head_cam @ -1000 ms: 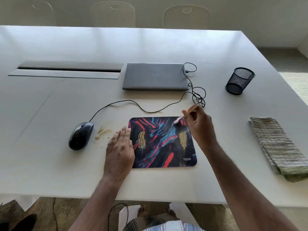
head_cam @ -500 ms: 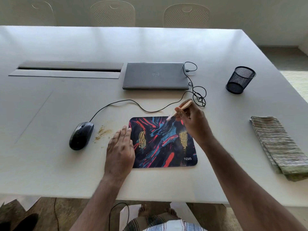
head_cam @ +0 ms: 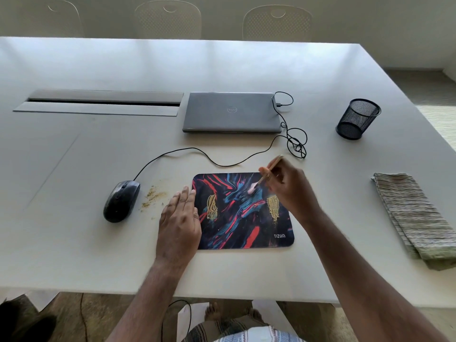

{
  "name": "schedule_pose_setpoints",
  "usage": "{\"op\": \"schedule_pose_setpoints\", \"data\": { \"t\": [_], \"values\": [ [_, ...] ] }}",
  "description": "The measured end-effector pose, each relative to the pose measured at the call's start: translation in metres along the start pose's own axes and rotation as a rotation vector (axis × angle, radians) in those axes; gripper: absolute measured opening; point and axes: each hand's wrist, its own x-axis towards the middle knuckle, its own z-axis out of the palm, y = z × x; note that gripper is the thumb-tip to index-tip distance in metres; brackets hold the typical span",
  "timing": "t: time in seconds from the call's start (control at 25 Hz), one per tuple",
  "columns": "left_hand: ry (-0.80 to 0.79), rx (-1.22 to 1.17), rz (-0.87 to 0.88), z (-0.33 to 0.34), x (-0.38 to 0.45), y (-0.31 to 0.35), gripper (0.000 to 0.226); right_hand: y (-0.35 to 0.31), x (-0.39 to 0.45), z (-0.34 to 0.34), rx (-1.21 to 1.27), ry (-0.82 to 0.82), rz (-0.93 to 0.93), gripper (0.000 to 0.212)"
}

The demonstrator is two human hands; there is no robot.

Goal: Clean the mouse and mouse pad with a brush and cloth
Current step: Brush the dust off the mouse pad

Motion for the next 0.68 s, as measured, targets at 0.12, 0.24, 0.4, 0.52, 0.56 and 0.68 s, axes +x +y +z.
{"op": "schedule_pose_setpoints", "data": {
  "t": [0.12,0.24,0.4,0.52,0.56,0.68],
  "values": [
    [0.000,-0.003,-0.001,0.000,0.001,0.000,0.055,0.002,0.000,-0.009,0.015,0.024,-0.039,0.018],
    [0.001,-0.002,-0.003,0.000,0.000,0.000,0.056,-0.007,-0.006,-0.010,0.144,-0.192,-0.066,0.013],
    [0.008,-0.005,0.001,0.000,0.000,-0.001,0.055,-0.007,-0.019,-0.009,-0.039,-0.193,-0.053,0.011],
    [0.011,-0.005,0.004,0.002,0.001,-0.001,0.055,-0.002,-0.020,-0.021,-0.117,-0.064,-0.013,0.011],
    [0.011,-0.004,0.004,0.003,0.001,-0.002,0.055,-0.002,-0.020,-0.025,-0.112,-0.035,-0.006,0.012],
    [0.011,-0.002,0.013,0.004,0.002,-0.003,0.055,-0.010,-0.021,-0.026,-0.002,-0.001,-0.005,0.013]
  ]
}}
